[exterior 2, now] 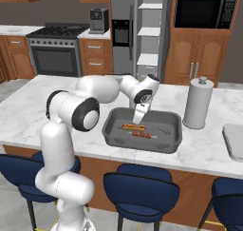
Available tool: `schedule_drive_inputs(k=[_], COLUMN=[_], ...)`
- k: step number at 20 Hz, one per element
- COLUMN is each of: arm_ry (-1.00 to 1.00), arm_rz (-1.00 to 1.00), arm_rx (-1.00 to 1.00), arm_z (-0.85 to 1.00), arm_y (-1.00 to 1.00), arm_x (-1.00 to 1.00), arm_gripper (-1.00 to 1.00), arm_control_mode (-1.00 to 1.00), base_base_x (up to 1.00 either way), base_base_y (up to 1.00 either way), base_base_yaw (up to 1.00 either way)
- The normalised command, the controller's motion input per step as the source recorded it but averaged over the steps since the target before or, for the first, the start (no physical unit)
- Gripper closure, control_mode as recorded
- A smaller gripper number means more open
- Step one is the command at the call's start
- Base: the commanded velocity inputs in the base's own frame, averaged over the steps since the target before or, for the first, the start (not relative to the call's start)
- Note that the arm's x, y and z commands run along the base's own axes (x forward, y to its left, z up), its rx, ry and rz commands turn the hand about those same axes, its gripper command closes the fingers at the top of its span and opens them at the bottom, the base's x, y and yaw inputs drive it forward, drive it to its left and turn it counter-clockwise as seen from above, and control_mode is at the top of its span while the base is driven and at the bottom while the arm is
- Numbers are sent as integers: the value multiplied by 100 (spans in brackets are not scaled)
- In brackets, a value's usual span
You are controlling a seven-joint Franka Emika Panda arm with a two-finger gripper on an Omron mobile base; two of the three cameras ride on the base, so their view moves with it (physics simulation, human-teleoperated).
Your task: Place the cold items (onion and peach) from the fridge in one tupperware on the dining counter. Place the warm items (hot dog and kebab skewer) in the stove area in another tupperware.
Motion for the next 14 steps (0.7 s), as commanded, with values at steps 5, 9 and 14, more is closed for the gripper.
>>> schedule_drive_inputs(k=[5,9,14], arm_ry=[-5,-2,-1], arm_rz=[0,0,0], arm_rx=[0,-3,-10], arm_z=[50,48,52], arm_y=[0,0,9], arm_x=[-69,-75,-72], arm_gripper=[-100,-100,-100], arm_control_mode=[-100,-100,-100], base_base_x=[0,0,0], base_base_y=[0,0,0], base_base_yaw=[0,0,0])
